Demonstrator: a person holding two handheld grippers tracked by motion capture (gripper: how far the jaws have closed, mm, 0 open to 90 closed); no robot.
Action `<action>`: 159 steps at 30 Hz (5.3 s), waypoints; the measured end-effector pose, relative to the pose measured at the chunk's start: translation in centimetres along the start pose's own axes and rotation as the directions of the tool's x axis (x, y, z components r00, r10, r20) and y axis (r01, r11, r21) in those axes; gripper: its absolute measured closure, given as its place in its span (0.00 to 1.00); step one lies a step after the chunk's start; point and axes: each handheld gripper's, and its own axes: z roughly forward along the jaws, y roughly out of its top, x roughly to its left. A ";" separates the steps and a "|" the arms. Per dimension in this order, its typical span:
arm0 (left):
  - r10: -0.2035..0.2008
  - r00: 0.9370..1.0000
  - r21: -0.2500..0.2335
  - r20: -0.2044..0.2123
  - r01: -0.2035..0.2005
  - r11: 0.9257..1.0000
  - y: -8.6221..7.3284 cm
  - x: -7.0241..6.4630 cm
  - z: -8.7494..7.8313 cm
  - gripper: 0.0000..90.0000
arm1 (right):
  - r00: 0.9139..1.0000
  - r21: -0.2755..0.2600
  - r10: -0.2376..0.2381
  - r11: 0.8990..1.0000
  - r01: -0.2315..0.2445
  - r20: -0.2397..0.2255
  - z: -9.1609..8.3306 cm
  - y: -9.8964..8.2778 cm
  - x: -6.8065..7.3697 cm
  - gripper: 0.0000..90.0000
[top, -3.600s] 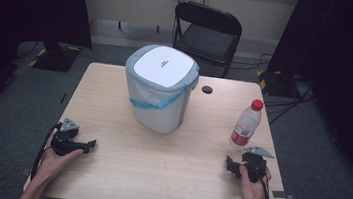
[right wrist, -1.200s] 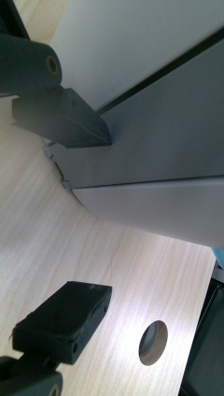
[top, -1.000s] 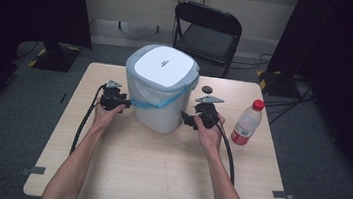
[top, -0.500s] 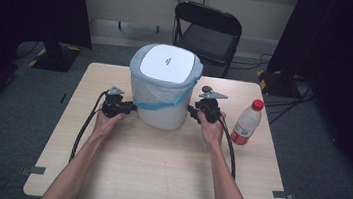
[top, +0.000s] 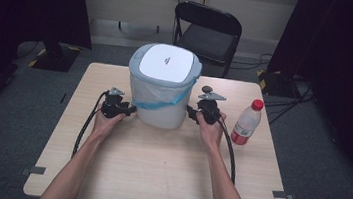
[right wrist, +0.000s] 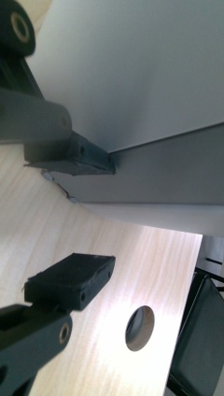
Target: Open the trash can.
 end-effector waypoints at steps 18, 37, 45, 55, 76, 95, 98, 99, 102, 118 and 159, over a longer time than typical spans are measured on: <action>0.024 0.996 -0.059 0.081 -0.019 0.998 0.4 -0.6 -1.3 0.85 | 0.994 -0.016 0.023 1.000 -0.025 -0.105 -0.2 -1.2 -0.1 0.74; 0.127 0.985 -0.048 0.119 -0.122 0.991 -5.1 -4.9 -8.2 0.72 | 0.996 -0.043 0.023 0.999 -0.020 0.081 1.3 0.1 3.1 0.52; 0.083 0.994 -0.042 0.077 -0.080 0.996 -5.3 -2.6 -9.9 0.69 | 0.999 -0.075 0.048 0.996 -0.046 0.025 -1.4 -0.4 2.3 0.26; 0.023 1.000 -0.025 -0.013 -0.023 0.999 -3.6 0.9 -8.3 0.69 | 1.000 -0.019 0.001 1.000 0.000 0.015 -2.5 -3.1 3.3 0.27; 0.067 0.997 0.060 0.034 -0.069 0.996 -6.2 -2.9 -6.3 0.75 | 1.000 -0.035 -0.024 0.999 0.023 -0.017 -1.3 -1.5 4.1 0.43; -0.014 0.998 0.025 -0.063 0.016 1.000 -5.7 -0.1 -9.2 0.63 | 0.999 -0.051 -0.046 0.998 0.047 0.025 -0.1 0.8 3.1 0.31; -0.030 0.993 -0.010 -0.116 0.029 1.000 -4.0 1.1 -8.7 0.62 | 0.999 -0.051 -0.036 0.998 0.038 0.042 0.4 1.5 2.7 0.31; -0.024 0.991 -0.005 -0.135 0.023 1.000 -3.4 1.4 -8.5 0.62 | 0.998 -0.057 -0.034 0.998 0.037 0.049 0.5 1.8 2.6 0.31; -0.062 0.982 -0.032 -0.177 0.057 0.998 -1.8 2.2 -7.8 0.63 | 0.998 -0.051 -0.021 0.998 0.024 0.058 0.9 2.4 2.2 0.31; 0.023 0.996 -0.053 -0.091 -0.028 0.998 1.6 1.4 -4.6 0.58 | 1.000 -0.027 -0.009 1.000 0.008 -0.023 2.6 4.4 2.7 0.60; 0.004 1.000 -0.082 -0.024 -0.006 0.997 -6.0 -4.4 -13.6 0.80 | 0.961 -0.011 -0.080 0.997 0.080 -0.267 -5.6 -0.7 7.4 0.83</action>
